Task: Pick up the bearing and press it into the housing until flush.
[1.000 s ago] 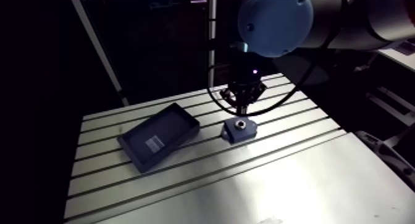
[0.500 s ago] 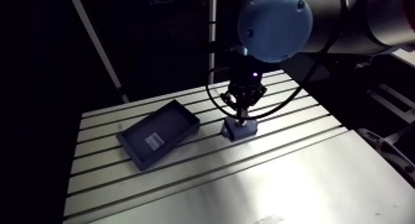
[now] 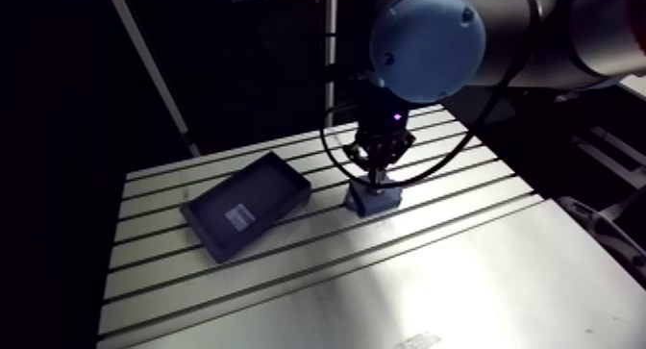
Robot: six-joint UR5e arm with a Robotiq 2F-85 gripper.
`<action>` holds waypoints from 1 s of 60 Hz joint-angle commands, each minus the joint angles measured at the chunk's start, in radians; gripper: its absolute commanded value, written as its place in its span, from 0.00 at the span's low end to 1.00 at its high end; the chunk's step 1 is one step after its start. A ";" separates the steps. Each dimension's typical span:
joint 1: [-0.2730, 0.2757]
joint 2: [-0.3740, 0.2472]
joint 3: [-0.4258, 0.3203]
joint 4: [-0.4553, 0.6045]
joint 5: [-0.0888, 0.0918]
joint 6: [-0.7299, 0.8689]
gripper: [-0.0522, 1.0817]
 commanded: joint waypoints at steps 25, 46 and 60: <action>0.000 -0.003 0.007 -0.009 0.000 -0.001 1.00; 0.000 0.000 0.015 -0.009 -0.001 0.000 1.00; 0.000 -0.001 0.016 -0.010 -0.001 0.000 1.00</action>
